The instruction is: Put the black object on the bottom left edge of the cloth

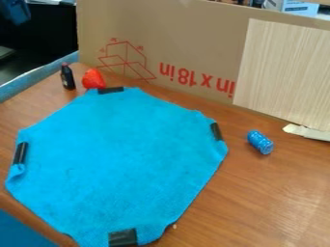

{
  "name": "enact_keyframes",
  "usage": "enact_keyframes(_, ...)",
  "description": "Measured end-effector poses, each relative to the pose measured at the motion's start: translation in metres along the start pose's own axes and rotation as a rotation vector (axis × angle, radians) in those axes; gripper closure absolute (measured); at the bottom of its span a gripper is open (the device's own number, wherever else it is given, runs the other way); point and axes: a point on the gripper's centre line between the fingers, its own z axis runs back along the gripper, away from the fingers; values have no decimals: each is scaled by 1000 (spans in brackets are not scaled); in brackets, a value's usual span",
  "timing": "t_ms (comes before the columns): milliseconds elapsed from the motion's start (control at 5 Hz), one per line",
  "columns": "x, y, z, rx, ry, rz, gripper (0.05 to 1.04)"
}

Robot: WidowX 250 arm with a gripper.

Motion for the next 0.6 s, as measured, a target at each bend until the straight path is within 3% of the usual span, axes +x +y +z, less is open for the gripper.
enact_keyframes(200, -3, 3, -17, -37, 14, 19, 84)
enact_keyframes(400, 1, 7, -25, -45, -15, 99, 84)
enact_keyframes(600, -1, 20, -30, -21, -72, 189, 84)
